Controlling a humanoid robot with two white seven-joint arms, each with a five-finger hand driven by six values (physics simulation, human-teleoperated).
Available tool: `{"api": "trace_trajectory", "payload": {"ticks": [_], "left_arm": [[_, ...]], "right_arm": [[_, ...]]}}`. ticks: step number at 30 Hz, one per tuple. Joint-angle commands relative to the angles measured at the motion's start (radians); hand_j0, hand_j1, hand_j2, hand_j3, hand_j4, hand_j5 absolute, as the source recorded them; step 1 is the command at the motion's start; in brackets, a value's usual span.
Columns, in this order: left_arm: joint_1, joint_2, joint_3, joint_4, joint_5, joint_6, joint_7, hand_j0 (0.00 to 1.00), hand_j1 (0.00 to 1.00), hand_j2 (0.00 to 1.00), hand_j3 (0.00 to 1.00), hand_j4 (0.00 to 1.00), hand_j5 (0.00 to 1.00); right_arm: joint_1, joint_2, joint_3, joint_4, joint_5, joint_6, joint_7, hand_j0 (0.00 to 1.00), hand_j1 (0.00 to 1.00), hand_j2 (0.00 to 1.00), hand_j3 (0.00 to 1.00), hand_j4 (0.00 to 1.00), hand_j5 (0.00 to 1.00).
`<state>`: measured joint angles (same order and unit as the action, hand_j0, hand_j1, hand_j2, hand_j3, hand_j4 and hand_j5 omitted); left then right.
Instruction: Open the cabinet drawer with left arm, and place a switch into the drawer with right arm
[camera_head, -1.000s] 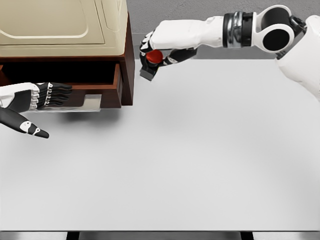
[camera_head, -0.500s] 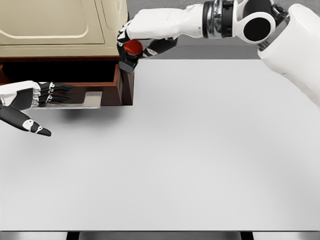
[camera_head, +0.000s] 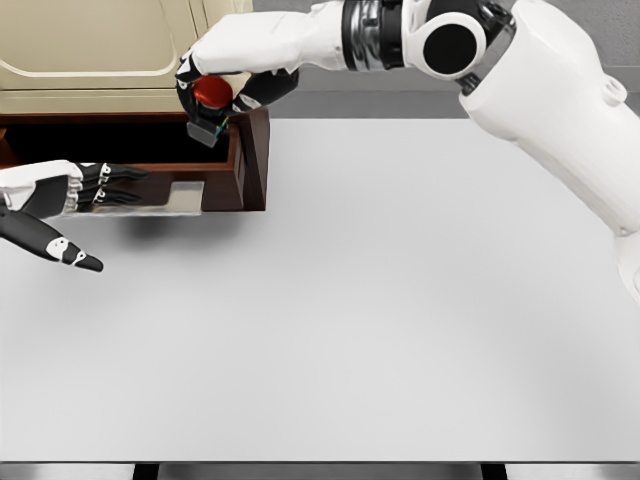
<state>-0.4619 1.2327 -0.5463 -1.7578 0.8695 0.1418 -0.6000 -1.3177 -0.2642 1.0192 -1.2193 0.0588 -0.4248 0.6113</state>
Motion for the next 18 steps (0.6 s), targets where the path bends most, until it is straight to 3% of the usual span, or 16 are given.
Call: {"api": "trace_trajectory", "payload": {"ticks": [1, 18], "left_arm": [[0.0, -0.009, -0.026, -0.008, 0.032, 0.027, -0.011, 1.0, 1.0, 1.0, 1.0, 1.0, 1.0], [-0.041, -0.009, -0.026, -0.008, 0.046, 0.027, -0.011, 1.0, 1.0, 1.0, 1.0, 1.0, 1.0]], "right_arm": [[-0.002, 0.029, 0.012, 0.021, -0.002, 0.003, 0.0, 0.45, 0.45, 0.45, 0.45, 0.45, 0.45], [-0.017, 0.045, 0.028, 0.09, 0.033, -0.06, 0.0, 0.4, 0.4, 0.4, 0.4, 0.4, 0.4]]}}
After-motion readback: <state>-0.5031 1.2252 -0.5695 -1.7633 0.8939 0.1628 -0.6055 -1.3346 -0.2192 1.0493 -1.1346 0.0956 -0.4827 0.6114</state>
